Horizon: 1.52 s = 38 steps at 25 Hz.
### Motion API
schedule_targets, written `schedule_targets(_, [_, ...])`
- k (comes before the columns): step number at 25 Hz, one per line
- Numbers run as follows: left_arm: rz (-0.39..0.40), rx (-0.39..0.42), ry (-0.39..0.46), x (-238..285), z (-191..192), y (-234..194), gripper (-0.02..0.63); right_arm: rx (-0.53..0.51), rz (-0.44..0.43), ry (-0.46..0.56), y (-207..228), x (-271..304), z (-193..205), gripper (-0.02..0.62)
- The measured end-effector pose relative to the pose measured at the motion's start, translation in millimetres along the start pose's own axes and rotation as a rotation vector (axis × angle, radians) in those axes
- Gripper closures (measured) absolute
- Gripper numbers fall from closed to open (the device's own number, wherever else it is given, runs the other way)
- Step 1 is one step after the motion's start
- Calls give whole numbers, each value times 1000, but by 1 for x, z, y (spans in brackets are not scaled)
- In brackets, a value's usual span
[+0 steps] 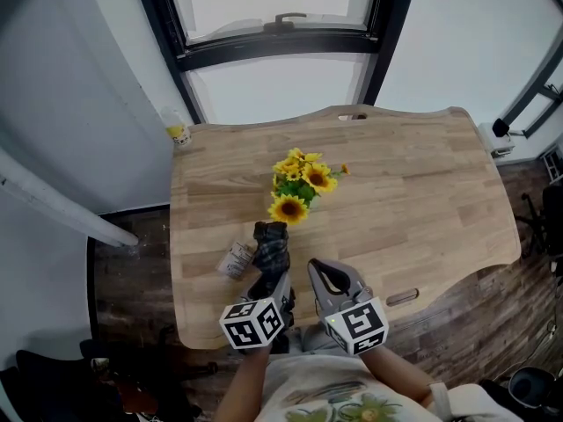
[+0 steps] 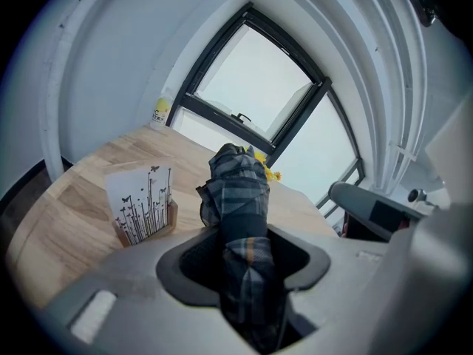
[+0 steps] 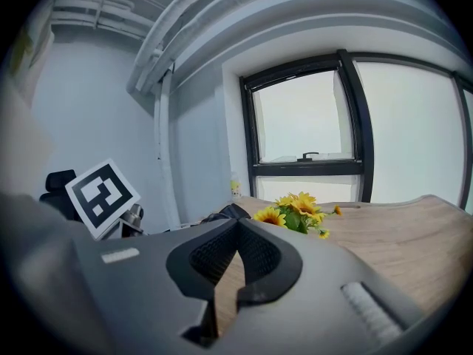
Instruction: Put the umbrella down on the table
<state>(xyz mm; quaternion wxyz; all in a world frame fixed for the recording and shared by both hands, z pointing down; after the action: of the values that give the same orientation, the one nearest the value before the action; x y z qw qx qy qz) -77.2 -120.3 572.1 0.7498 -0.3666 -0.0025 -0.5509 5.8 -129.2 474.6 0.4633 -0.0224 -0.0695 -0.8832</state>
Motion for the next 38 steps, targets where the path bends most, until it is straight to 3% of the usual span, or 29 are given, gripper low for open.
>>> schedule_targets(19, [-76,-70,-86,25,32,-30,416,19,-10,-44,11,14,12,595])
schedule_targets(38, [-128,-49,-132,48,55,-49,414,16,-19,-66,24,19,16,595])
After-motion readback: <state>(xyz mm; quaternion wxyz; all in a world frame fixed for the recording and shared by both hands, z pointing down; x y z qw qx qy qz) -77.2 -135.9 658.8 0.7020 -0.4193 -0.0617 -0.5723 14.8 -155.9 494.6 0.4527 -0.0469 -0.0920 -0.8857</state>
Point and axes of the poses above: the fingertips, and each gripper's own axes: x forward along the fingers, y to its right, z out of its underside, the point moved 1 cm from there along -x, backward along the fingers, and after that the axes turned 13 degrees about y, right-handed, at the moved point
